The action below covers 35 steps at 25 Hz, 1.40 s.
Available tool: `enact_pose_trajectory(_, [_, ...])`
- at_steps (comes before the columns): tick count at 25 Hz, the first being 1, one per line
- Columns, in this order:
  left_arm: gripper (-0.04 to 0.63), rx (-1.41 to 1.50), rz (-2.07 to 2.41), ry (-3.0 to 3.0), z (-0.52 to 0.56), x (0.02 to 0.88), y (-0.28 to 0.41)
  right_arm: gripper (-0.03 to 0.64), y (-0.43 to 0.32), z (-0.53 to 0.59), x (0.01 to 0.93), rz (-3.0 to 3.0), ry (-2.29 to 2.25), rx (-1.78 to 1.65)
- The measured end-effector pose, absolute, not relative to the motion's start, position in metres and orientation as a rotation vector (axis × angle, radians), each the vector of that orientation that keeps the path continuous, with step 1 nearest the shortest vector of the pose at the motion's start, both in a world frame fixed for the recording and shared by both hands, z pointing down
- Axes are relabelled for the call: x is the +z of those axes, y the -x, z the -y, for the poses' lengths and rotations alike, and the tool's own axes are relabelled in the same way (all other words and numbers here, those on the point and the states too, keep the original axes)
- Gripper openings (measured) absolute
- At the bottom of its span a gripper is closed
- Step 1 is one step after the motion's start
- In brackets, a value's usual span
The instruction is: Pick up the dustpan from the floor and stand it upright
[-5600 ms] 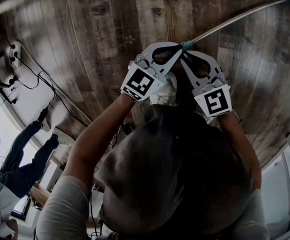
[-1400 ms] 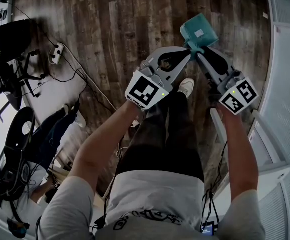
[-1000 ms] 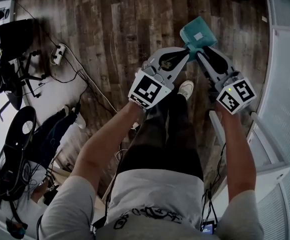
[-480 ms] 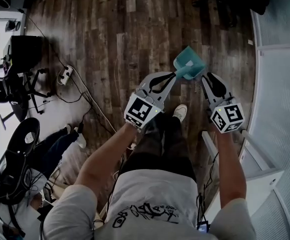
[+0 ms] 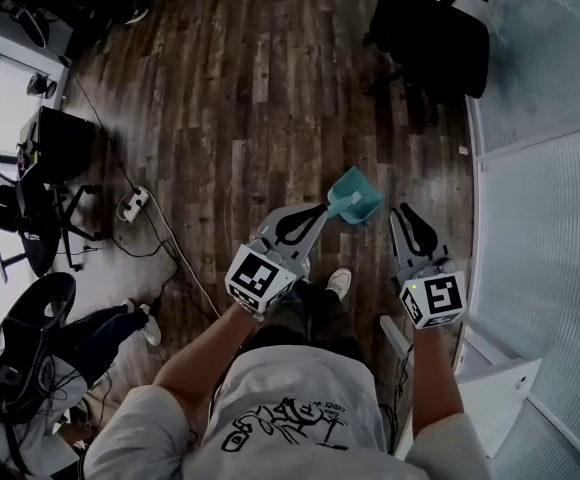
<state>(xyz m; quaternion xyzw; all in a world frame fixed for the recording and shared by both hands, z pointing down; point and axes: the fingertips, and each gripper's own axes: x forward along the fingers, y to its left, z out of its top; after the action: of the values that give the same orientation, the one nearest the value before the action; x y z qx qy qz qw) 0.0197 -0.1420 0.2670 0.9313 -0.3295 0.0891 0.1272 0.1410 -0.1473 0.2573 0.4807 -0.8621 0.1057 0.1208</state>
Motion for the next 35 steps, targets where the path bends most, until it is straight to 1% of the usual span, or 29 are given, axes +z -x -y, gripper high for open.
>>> enact_pose_trajectory(3, [0.004,0.211,0.965,-2.738,0.139,0.224,-0.022,0.054,-0.138,0.14,0.21,2.553,-1.417,0.277])
enact_pose_trajectory(10, [0.004,0.112,0.975,-2.815,0.151,0.126,-0.044,0.051,-0.158,0.139,0.12,2.593,-1.449,0.215])
enact_pose_trajectory(18, [0.003,0.099,0.941,-2.905,0.119,0.049,-0.049,0.049,-0.136,0.106,0.037,2.644,-1.465,0.12])
enact_pose_trajectory(23, [0.005,0.02,0.949,-2.938,0.11,0.02,-0.052,0.049,-0.121,0.09,0.011,2.671,-1.451,0.082])
enact_pose_trajectory(35, [0.005,-0.017,0.989,-2.923,0.099,-0.005,-0.042,0.049,-0.114,0.073,-0.018,2.691,-1.42,0.026])
